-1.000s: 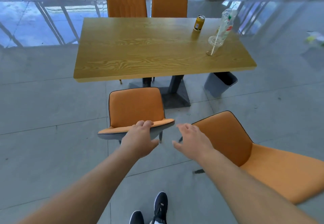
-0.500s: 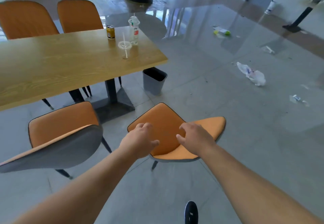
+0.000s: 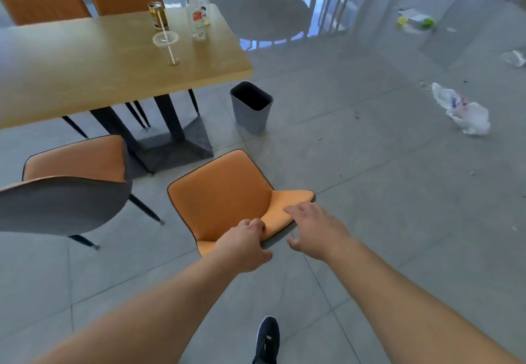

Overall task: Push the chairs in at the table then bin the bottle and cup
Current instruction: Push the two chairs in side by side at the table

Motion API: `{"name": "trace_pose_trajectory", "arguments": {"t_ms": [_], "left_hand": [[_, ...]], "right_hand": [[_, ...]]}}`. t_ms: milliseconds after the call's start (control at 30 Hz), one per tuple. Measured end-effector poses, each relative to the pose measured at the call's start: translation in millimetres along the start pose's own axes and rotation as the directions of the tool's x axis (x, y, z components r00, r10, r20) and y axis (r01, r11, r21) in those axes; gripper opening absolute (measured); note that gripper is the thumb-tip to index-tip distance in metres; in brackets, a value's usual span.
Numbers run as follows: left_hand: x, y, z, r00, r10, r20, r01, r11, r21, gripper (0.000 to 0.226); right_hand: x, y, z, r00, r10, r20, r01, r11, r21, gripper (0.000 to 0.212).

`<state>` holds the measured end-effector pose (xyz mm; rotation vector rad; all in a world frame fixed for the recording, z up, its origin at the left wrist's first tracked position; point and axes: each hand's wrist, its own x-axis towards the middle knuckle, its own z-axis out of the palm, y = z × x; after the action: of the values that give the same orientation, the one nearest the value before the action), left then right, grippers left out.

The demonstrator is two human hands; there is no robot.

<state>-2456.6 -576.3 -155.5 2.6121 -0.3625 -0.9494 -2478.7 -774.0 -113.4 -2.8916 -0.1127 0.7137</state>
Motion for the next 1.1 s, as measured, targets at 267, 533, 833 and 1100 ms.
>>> {"name": "trace_pose_trajectory", "arguments": {"t_ms": [267, 533, 833, 1100], "left_hand": [[18, -18, -3, 0.997, -0.072, 0.024, 0.070, 0.995, 0.064, 0.065], [7, -79, -31, 0.978, -0.126, -0.166, 0.121, 0.992, -0.041, 0.052], [32, -177, -106, 0.965, -0.130, -0.228, 0.099, 0.985, -0.145, 0.044], [70, -225, -137, 0.974, 0.000, -0.229, -0.015, 0.998, -0.062, 0.050]], "right_hand": [[49, -4, 11, 0.983, -0.121, 0.135, 0.147, 0.968, -0.202, 0.059], [104, -56, -1, 0.974, -0.182, 0.137, 0.203, 0.965, -0.167, 0.043], [183, -137, -43, 0.988, -0.115, 0.107, 0.132, 0.977, -0.166, 0.044], [231, -164, -52, 0.991, -0.065, 0.121, 0.088, 0.977, -0.196, 0.047]]}}
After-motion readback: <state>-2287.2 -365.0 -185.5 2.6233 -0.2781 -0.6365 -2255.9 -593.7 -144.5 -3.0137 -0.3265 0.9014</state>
